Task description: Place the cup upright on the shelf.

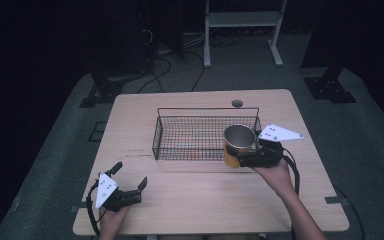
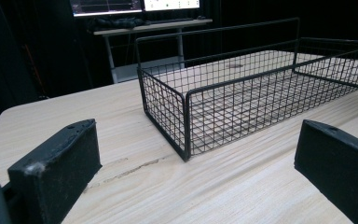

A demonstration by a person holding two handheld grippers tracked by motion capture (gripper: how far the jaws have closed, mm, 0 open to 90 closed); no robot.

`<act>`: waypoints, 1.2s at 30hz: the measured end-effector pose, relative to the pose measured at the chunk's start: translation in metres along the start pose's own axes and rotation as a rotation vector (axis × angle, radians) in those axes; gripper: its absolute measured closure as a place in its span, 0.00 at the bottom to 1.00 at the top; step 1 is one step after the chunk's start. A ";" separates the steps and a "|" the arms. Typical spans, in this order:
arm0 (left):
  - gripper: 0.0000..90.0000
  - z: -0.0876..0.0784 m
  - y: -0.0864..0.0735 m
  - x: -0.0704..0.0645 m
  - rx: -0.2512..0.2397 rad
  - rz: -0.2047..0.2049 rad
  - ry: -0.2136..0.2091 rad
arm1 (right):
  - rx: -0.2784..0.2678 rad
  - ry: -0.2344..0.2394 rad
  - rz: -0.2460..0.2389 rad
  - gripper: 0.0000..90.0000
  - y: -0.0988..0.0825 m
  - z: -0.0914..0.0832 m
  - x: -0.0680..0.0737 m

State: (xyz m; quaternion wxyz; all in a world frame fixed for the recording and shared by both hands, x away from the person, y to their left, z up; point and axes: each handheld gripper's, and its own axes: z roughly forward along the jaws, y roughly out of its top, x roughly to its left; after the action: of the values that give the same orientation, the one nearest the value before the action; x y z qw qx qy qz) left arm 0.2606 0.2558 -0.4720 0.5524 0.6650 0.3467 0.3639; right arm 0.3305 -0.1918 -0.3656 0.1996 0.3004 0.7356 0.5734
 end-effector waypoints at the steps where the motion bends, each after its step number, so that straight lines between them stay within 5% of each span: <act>1: 0.00 0.000 0.000 0.000 0.000 -0.001 -0.001 | 0.004 -0.002 -0.002 0.13 0.001 0.001 -0.001; 36: 0.00 0.000 0.000 0.000 -0.001 -0.004 -0.003 | 0.028 -0.017 -0.012 0.13 0.048 0.043 -0.036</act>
State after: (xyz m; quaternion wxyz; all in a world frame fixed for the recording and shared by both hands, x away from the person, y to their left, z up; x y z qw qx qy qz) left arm 0.2607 0.2562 -0.4720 0.5540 0.6647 0.3468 0.3619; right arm 0.3952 -0.1769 -0.3322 0.2048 0.3037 0.7438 0.5592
